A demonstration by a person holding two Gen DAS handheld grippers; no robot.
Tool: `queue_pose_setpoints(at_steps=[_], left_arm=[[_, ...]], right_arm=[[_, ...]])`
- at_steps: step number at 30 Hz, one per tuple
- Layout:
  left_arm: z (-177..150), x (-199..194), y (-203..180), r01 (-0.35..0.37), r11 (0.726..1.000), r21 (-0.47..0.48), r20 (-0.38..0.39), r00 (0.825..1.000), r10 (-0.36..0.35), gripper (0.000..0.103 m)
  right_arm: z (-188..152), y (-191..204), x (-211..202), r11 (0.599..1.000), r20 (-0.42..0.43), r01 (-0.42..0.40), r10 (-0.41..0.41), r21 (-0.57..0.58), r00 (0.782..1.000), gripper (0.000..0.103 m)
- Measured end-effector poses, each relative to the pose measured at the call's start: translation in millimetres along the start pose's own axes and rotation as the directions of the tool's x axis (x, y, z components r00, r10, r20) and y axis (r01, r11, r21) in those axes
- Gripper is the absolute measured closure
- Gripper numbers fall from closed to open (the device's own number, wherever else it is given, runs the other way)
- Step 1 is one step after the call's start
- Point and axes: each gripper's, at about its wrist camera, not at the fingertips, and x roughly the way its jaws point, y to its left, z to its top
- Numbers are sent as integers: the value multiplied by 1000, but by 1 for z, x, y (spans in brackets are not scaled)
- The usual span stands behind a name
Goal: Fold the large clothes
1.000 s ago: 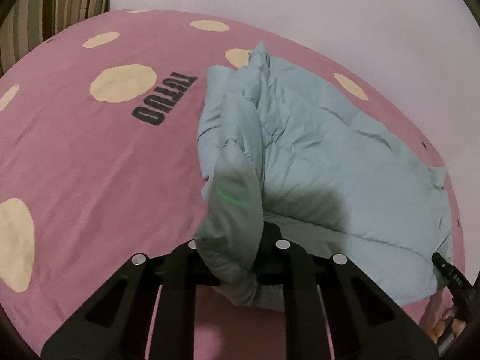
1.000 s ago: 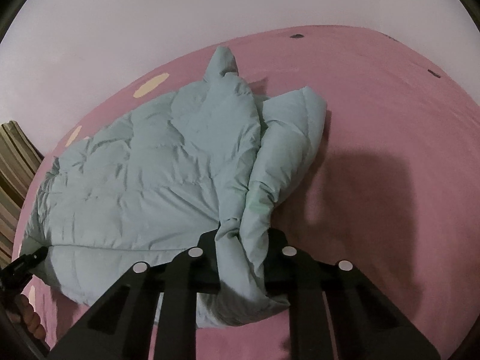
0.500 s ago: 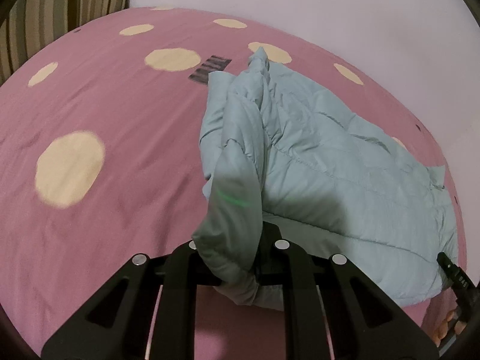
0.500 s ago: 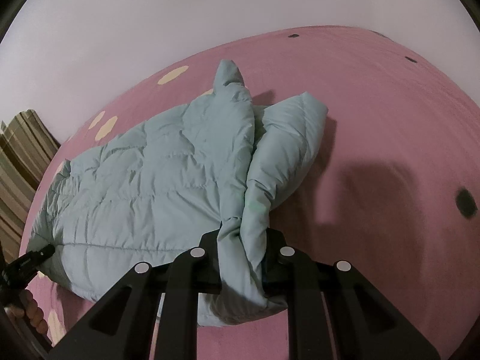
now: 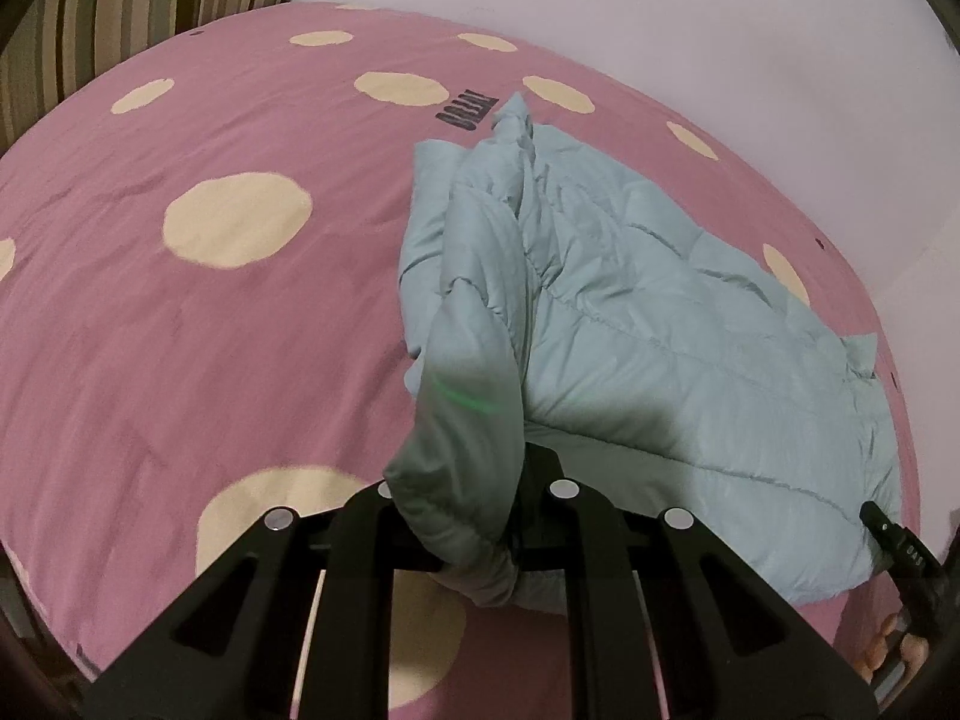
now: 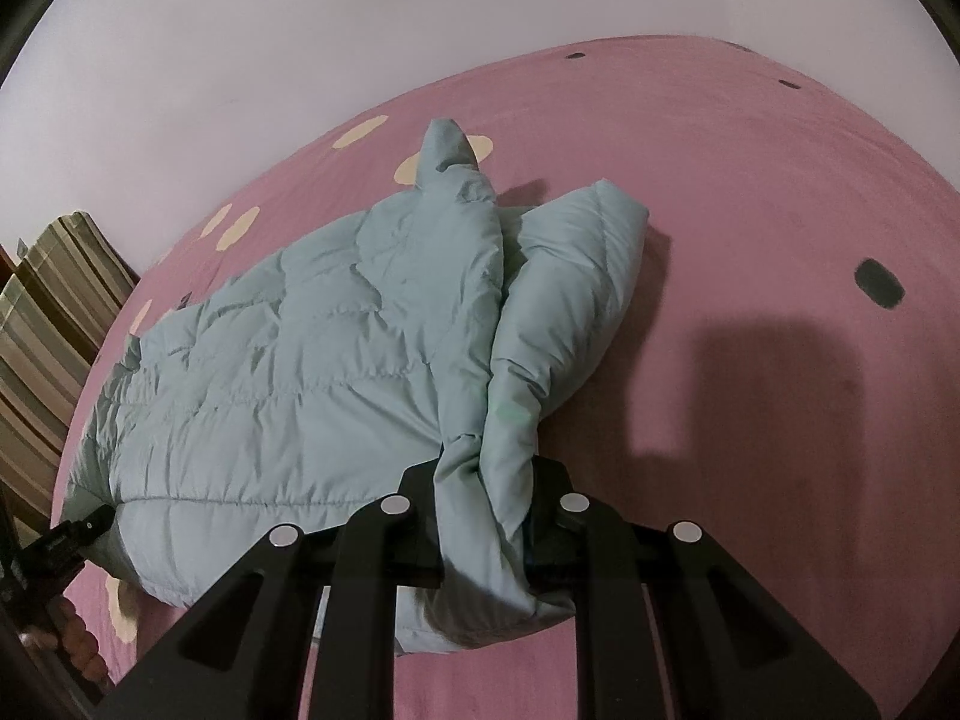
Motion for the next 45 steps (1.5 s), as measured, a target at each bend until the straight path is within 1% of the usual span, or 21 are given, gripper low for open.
queue_pose_setpoints(at_steps=[4, 9, 15, 17, 18, 20, 22, 26, 27, 29, 31, 33, 38, 42, 45], left_arm=[[-7, -5, 6, 4, 1000, -19, -5, 1000, -5, 90], [-12, -7, 6, -2, 1000, -11, -5, 1000, 2, 89], [-14, -6, 5, -14, 1000, 3, -2, 1000, 14, 85], [-15, -6, 5, -21, 1000, 5, 0, 1000, 21, 82], [-17, -6, 5, -24, 1000, 5, 1, 1000, 24, 80], [-19, -7, 7, -37, 999, 8, -1, 999, 37, 72], [-20, -7, 10, -41, 999, 4, 1, 999, 41, 70], [-22, -10, 17, -55, 998, -15, 0, 999, 55, 55], [-22, -11, 21, -54, 998, -24, -4, 999, 54, 53], [-23, -12, 25, -55, 998, -37, -7, 998, 55, 45], [-23, -14, 30, -56, 997, -49, -7, 998, 55, 43], [-23, -17, 33, -55, 997, -56, -4, 998, 55, 42], [-24, -25, 41, -66, 996, -58, 6, 998, 66, 39], [-25, -29, 50, -64, 995, -79, -6, 998, 63, 38], [-27, -38, 53, -66, 995, -75, -1, 998, 66, 38]], right_arm=[[-3, 2, -4, 1000, -8, -7, 7, -5, 1000, 87], [-1, 0, 0, 1000, -16, -11, 11, 2, 1000, 87], [0, -2, 1, 1000, -19, -16, 16, 8, 1000, 85], [0, -2, 1, 1000, -22, -19, 20, 15, 1000, 83], [0, -2, 2, 1000, -24, -22, 23, 22, 999, 79], [-1, -6, 0, 999, -28, -27, 28, 32, 999, 78], [-3, -7, -1, 999, -28, -26, 27, 41, 999, 76], [-4, -11, -7, 999, -30, -25, 27, 46, 999, 71], [-4, -12, -9, 998, -29, -28, 30, 50, 999, 70], [-5, -14, -12, 998, -27, -29, 30, 58, 999, 65], [-6, -18, -17, 997, -20, -26, 27, 69, 999, 59], [-7, -22, -20, 996, -13, -20, 21, 83, 1000, 58], [-4, -34, -35, 993, 14, -2, 1, 119, 1000, 57], [2, -35, -50, 991, 62, 40, -48, 129, 997, 57], [7, -29, -63, 992, 101, 44, -56, 115, 993, 57]])
